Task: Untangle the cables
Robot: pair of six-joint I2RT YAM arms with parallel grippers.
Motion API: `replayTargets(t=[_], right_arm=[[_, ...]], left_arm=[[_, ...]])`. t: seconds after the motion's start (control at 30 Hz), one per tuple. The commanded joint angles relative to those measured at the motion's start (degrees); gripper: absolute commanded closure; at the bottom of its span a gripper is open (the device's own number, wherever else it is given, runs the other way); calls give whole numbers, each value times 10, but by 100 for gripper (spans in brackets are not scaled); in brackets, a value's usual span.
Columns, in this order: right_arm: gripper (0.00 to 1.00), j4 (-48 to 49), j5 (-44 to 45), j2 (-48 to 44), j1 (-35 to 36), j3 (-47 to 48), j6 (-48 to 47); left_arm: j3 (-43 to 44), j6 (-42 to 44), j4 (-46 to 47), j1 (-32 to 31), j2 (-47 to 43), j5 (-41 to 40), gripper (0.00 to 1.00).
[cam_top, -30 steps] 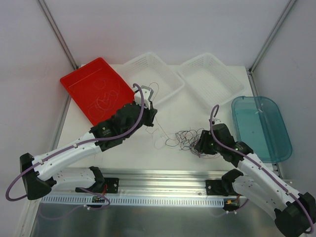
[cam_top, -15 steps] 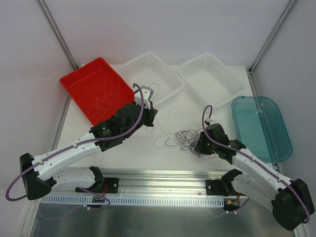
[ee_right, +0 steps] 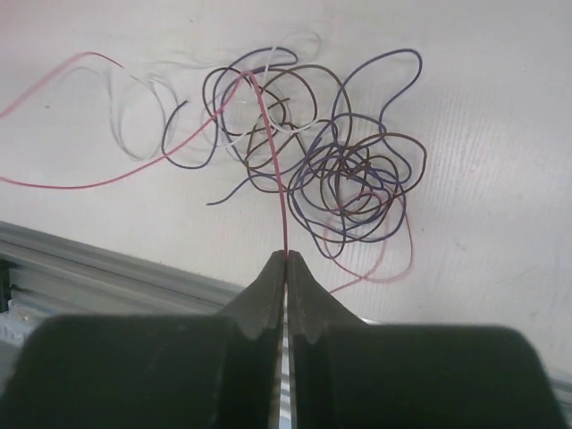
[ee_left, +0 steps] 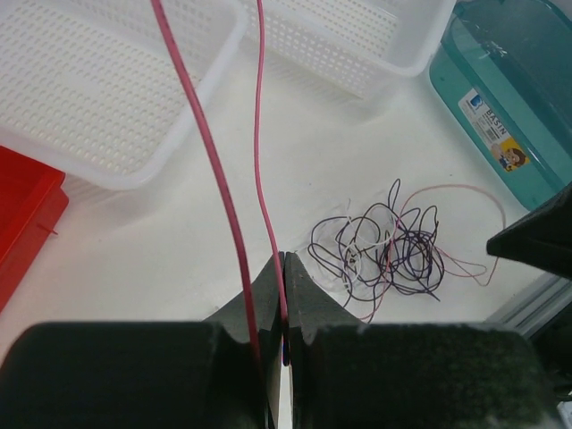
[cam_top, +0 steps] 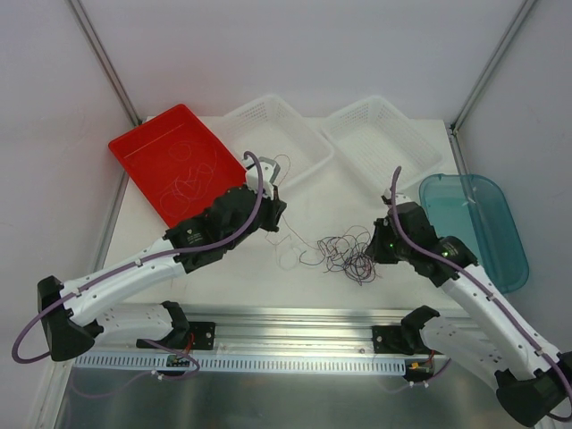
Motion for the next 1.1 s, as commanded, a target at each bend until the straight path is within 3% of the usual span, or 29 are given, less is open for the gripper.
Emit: replayTargets(t=[0.0, 0.17, 0.33, 0.47, 0.77, 1.07], right_arm=[[99, -113, 25, -8, 3, 115, -46], [99, -141, -15, 3, 3, 219, -61], [99, -80, -100, 38, 7, 284, -57], [99, 5, -147, 84, 29, 285, -38], [99, 230, -182, 197, 68, 268, 54], [99, 278, -155, 273, 106, 315, 79]], left_arm=[[8, -17, 3, 8, 3, 33, 100], [9, -26, 1, 19, 0, 70, 100], [-6, -42, 2, 42, -15, 95, 100], [-18, -62, 3, 73, -33, 147, 100], [-66, -74, 53, 76, -52, 238, 100], [-134, -73, 143, 76, -95, 269, 100]])
